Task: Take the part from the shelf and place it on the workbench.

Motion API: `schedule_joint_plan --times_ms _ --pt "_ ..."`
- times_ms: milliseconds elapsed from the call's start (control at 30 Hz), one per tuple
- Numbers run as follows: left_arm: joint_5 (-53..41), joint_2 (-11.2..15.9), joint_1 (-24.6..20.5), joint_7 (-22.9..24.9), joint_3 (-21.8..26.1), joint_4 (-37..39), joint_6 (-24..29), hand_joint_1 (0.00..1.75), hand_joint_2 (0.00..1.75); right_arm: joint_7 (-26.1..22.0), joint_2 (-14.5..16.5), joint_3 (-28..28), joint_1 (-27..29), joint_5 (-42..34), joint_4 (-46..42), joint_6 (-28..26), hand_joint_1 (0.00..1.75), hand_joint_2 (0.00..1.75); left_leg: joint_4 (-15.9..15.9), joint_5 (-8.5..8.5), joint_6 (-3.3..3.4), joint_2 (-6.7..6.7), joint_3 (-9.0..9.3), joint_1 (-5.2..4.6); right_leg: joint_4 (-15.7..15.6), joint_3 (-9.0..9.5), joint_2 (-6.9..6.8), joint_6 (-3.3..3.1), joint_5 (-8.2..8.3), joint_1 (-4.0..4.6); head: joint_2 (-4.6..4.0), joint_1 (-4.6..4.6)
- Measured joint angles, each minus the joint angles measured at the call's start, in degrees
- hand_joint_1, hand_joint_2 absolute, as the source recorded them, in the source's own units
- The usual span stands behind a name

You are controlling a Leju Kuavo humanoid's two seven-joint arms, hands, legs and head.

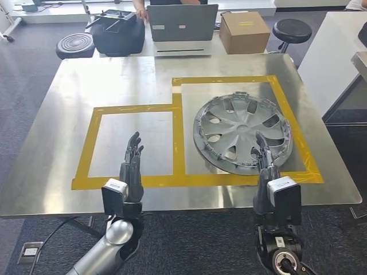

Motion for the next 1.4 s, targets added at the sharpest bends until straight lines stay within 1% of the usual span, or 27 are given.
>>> schedule_joint_plan --times_ms 67,133,200,233,300,333,367,400,467,533,567,667,700,733,800,833,867,900,933,1000,1067,1133,1200,1267,1333,1367,1400 --pt "0.0 0.0 0.0 0.0 0.0 0.0 0.1 0.00 0.00 0.0 0.0 -0.1 0.0 0.0 -0.1 0.3 0.00 0.00 0.3 -0.06 -0.50 -0.02 -0.11 -0.11 -3.5 2.18 0.17 -0.36 0.42 0.26 0.00 -0.02" --pt "0.0 0.0 -0.1 0.0 0.0 0.0 0.1 0.00 0.00 -0.1 0.0 -0.1 -0.1 0.0 -0.2 0.5 0.00 0.00 0.5 -0.10 -0.98 -0.08 -0.21 -0.12 -3.9 2.31 0.15 -0.87 0.57 0.17 0.00 -0.34" --pt "0.0 0.0 -0.2 0.0 0.0 0.0 0.2 0.00 0.00 -0.1 0.0 -0.2 -0.1 0.0 -0.2 0.6 0.00 0.00 2.7 -1.91 -1.60 -0.01 -1.09 -0.12 -4.3 2.31 -0.03 -1.61 0.87 -0.13 0.00 -0.85" --pt "0.0 0.0 -0.2 -0.1 0.0 0.0 0.2 0.00 0.00 -0.1 0.0 -0.2 -0.1 0.0 -0.2 0.7 0.00 0.00 5.3 -3.71 -1.91 0.06 -2.22 -0.05 -4.4 2.23 -0.16 -2.01 1.04 -0.23 0.00 -1.17" --pt "0.0 0.1 -0.1 -0.1 0.0 0.0 0.4 0.00 0.00 -0.1 0.0 -0.3 -0.1 -0.1 -0.2 0.9 0.00 0.00 13.4 -7.98 -2.39 0.21 -5.74 0.20 -4.4 1.74 -0.36 -2.51 1.29 -0.10 0.00 -1.87" --pt "0.0 0.1 0.0 -0.1 0.0 0.0 0.5 0.00 0.00 -0.1 0.0 -0.3 -0.1 -0.2 -0.2 1.0 0.00 0.00 16.6 -9.21 -2.54 0.23 -7.15 0.31 -4.3 1.47 -0.43 -2.61 1.42 -0.06 0.00 -2.12" --pt "0.0 0.1 0.0 -0.1 0.0 0.0 0.6 0.00 0.00 -0.1 0.0 -0.3 -0.1 -0.3 -0.2 1.1 0.00 0.00 18.2 -9.36 -2.63 0.26 -7.69 0.37 -4.2 1.19 -0.49 -2.64 1.54 -0.05 0.00 -2.37" --pt "0.0 0.2 0.1 0.0 0.0 0.0 0.8 0.00 0.00 -0.2 0.0 -0.3 -0.1 -0.5 -0.2 1.2 0.00 0.00 17.2 -8.32 -2.63 0.27 -6.98 0.40 -4.1 0.96 -0.52 -2.61 1.66 -0.04 0.00 -2.62" --pt "0.0 0.2 0.0 0.0 0.0 0.0 1.1 0.00 0.00 -0.3 0.0 -0.3 -0.3 -0.9 -0.2 1.5 0.00 0.00 9.5 -4.73 -2.36 0.33 -2.47 0.44 -3.9 0.62 -0.53 -2.41 1.86 -0.03 0.00 -3.08" --pt "0.0 0.2 -0.1 0.1 0.0 -0.3 1.3 0.00 0.00 -0.3 0.0 -0.3 -0.7 -1.1 -0.2 1.6 0.00 0.00 2.6 -2.54 -1.93 0.40 1.41 0.25 -3.7 0.37 -0.49 -2.01 2.15 0.15 0.00 -3.37" --pt "0.0 0.2 -0.2 0.2 0.0 -0.4 1.4 0.00 0.00 -0.3 0.0 -0.3 -0.8 -1.2 -0.2 1.7 0.00 0.00 1.1 -2.28 -1.75 0.40 2.10 0.16 -3.7 0.26 -0.48 -1.76 2.32 0.23 0.00 -3.41" --pt "0.0 0.2 -0.2 0.3 0.0 -0.6 1.7 0.00 0.00 -0.4 0.0 -0.2 -1.1 -1.2 -0.2 1.8 0.00 0.00 0.6 -1.71 -0.96 0.43 1.62 0.28 -3.4 -0.24 -0.44 -0.82 2.46 0.30 0.00 -3.12" --pt "0.0 0.2 -0.2 0.4 0.0 -0.6 1.7 0.00 0.00 -0.4 0.0 -0.2 -1.1 -1.2 -0.2 1.8 0.00 0.00 0.5 -1.38 -0.56 0.48 1.36 0.41 -2.3 -0.88 -0.43 -0.50 1.35 0.28 0.00 -2.85" --pt "0.0 0.2 -0.2 0.4 0.0 -0.7 1.7 0.00 0.00 -0.4 0.0 -0.2 -1.1 -1.2 -0.2 1.8 0.00 0.00 0.3 -1.03 -0.17 0.54 1.07 0.53 0.0 -1.89 -0.42 -0.23 -0.62 0.25 0.00 -2.47" --pt "0.0 0.2 -0.2 0.4 0.0 -0.8 1.7 0.00 0.00 -0.4 0.0 -0.2 -1.2 -1.5 -0.2 1.8 0.00 0.00 0.3 -0.44 0.26 0.62 0.32 0.52 8.0 -4.57 -0.43 0.27 -5.85 0.17 0.00 -1.59" --pt "0.1 0.2 -0.1 0.5 0.0 -0.8 1.9 0.00 0.00 -0.4 0.0 -0.2 -1.2 -1.8 -0.2 1.8 0.00 0.00 0.4 -0.17 0.34 0.64 -0.04 0.47 11.8 -5.54 -0.44 0.45 -7.67 0.15 0.00 -1.27" --pt "0.1 0.3 -0.1 0.6 0.0 -0.8 2.0 0.00 0.00 -0.4 0.0 -0.1 -1.2 -2.1 -0.1 1.9 0.00 0.00 0.4 0.08 0.33 0.64 -0.41 0.41 13.9 -5.70 -0.45 0.55 -8.37 0.14 0.00 -1.03" --pt "0.1 0.3 -0.1 0.7 0.0 -0.8 2.2 0.00 0.00 -0.4 0.0 -0.1 -1.3 -2.3 0.0 2.0 0.00 0.00 0.5 0.30 0.28 0.61 -0.74 0.37 13.7 -4.74 -0.45 0.55 -7.94 0.13 0.00 -0.80" --pt "0.2 0.4 -0.1 0.8 0.0 -0.9 2.4 0.00 0.00 -0.4 0.0 -0.1 -1.4 -2.6 0.1 2.2 0.00 0.00 0.6 0.47 0.20 0.58 -0.98 0.34 11.1 -2.72 -0.45 0.43 -6.62 0.14 0.00 -0.56" --pt "0.3 0.5 -0.1 1.0 0.0 -1.0 2.7 0.00 0.00 -0.3 0.0 -0.1 -2.1 -3.5 0.3 2.6 0.00 0.00 0.8 0.77 -0.10 0.56 -1.40 0.22 2.3 3.07 -0.34 -0.18 -3.79 0.28 0.00 -0.14" --pt "0.5 0.6 -0.3 1.1 0.0 -1.3 3.0 0.00 0.00 -0.2 0.0 -0.1 -2.8 -4.4 0.6 3.0 0.00 0.00 0.9 1.32 -0.68 0.59 -1.85 0.17 -3.6 6.53 -0.17 -0.78 -2.86 0.62 0.00 -0.11" --pt "0.6 0.7 -0.3 1.1 0.0 -1.5 3.0 0.00 0.00 -0.2 0.0 0.0 -3.1 -4.8 0.8 3.2 0.00 0.00 0.9 1.97 -1.40 0.55 -2.12 0.19 -4.6 6.76 -0.16 -1.19 -2.72 0.85 0.00 -0.26" --pt "0.6 0.9 -0.3 1.1 0.0 -1.6 3.0 0.00 0.00 -0.2 0.1 0.0 -3.3 -5.0 1.0 3.3 0.00 0.00 1.9 0.99 -2.08 0.38 -2.65 0.13 -5.1 6.42 -0.52 -1.89 -1.96 0.51 0.00 -0.35" --pt "0.7 1.1 -0.4 1.2 0.0 -1.7 3.0 0.00 0.00 -0.2 0.2 0.0 -3.5 -5.1 1.2 3.3 0.00 0.00 7.2 -3.23 -2.72 0.33 -4.94 0.25 -5.4 5.57 -0.87 -2.61 -1.02 0.17 0.00 -1.01" --pt "0.7 1.2 -0.3 1.2 0.0 -1.8 3.0 0.00 0.00 -0.2 0.2 0.0 -3.7 -5.1 1.4 3.3 0.00 0.00 15.4 -7.88 -3.23 0.41 -8.04 0.53 -5.3 4.30 -0.96 -2.87 -0.21 0.17 0.00 -1.81" --pt "0.7 1.3 -0.3 1.2 0.0 -1.8 3.0 0.00 0.00 -0.2 0.3 0.1 -3.7 -5.1 1.5 3.3 0.00 0.00 18.1 -8.73 -3.42 0.43 -8.81 0.66 -5.2 3.68 -1.00 -2.83 0.15 0.17 0.00 -2.06" --pt "0.7 1.3 -0.3 1.3 0.0 -1.8 3.0 0.00 0.00 -0.2 0.3 0.1 -3.6 -5.1 1.7 3.3 0.00 0.00 18.8 -8.34 -3.55 0.43 -8.56 0.77 -5.0 3.08 -1.03 -2.75 0.46 0.14 0.00 -2.31"
